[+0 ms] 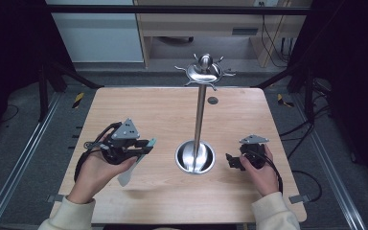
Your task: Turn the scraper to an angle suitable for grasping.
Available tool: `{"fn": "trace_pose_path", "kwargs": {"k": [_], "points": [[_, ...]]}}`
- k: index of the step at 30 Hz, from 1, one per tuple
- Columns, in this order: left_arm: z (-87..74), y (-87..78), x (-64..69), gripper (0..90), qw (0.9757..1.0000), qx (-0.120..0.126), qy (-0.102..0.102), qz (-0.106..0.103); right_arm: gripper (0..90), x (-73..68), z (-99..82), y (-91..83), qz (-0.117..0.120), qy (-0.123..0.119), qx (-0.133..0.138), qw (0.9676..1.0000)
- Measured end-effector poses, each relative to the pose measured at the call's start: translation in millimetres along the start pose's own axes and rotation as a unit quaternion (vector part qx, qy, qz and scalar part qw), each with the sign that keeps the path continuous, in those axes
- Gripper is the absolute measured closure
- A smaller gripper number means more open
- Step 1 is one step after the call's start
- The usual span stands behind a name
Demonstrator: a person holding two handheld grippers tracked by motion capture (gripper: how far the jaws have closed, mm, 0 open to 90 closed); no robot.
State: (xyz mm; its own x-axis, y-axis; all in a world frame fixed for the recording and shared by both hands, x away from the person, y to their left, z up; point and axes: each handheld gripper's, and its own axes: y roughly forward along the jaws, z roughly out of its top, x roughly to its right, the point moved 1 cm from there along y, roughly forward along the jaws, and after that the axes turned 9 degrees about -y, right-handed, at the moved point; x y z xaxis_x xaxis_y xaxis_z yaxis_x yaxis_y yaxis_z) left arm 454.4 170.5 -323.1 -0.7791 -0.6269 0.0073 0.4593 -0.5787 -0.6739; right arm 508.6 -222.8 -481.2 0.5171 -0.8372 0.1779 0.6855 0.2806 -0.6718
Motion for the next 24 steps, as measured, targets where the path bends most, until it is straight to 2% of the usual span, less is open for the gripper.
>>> {"fn": "trace_pose_path", "kwargs": {"k": [3, 5, 18, 24], "points": [[1.0, -0.8, 0.8, 74.0, 1.0, 0.001, 0.003, 0.0, 8.4, 0.0, 0.1, -0.3, 0.0, 0.001, 0.0, 1.0], [2.3, -2.2, 3.0, 74.0, 0.9999, 0.011, 0.0, -0.003, 8.4, 0.0, 0.2, -0.2, 0.0, 0.001, 0.0, 1.0], [9.6, -4.1, 10.0, 74.0, 0.9993, 0.036, 0.006, -0.008, 8.4, 0.0, 0.1, 0.0, 0.0, 0.0, 0.0, 1.0], [15.6, -6.8, 12.1, 73.9, 0.9978, 0.066, -0.005, -0.002, 8.4, -0.1, 0.3, -0.1, 0.001, 0.002, 0.001, 1.0]]}}
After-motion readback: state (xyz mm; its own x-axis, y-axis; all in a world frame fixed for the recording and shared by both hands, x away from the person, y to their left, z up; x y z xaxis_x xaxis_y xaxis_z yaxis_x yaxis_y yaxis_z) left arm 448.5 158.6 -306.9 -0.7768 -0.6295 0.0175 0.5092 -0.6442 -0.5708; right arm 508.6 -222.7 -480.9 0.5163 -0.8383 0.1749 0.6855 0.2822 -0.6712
